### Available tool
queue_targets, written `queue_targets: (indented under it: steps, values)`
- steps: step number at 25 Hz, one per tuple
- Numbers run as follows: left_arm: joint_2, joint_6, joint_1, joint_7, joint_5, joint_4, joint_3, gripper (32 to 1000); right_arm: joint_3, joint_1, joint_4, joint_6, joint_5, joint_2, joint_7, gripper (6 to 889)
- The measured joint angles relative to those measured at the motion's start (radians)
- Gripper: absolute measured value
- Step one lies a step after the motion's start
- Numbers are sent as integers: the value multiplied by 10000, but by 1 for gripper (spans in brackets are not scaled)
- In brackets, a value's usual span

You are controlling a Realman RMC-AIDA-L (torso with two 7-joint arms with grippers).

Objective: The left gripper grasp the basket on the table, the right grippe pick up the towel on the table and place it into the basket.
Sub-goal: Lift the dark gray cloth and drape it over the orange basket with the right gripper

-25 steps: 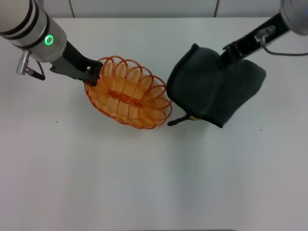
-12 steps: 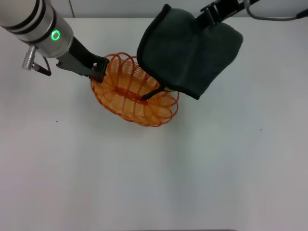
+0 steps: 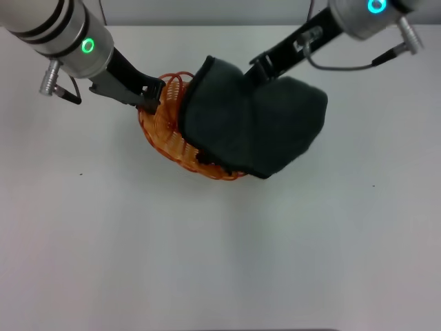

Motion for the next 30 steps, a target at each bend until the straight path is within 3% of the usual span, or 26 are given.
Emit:
queue_targets:
  steps: [5,9,14,30]
  values:
    - [-1,41,-59,31,-136,16,39,74,-9,405,1688,-512,14,1,-534,8]
    - [2,72,-87,206,-540,15,44,74,-5,565,2290,-810,27,1,-855,8]
    - [5,84,-107,254,-679,46,44,73,26,809,2903,-1129,34,0,-1154,8]
    - [4,100,-145,408,-960,17,28,74,125,1017,3239,-1217,318,-18,-1315,9]
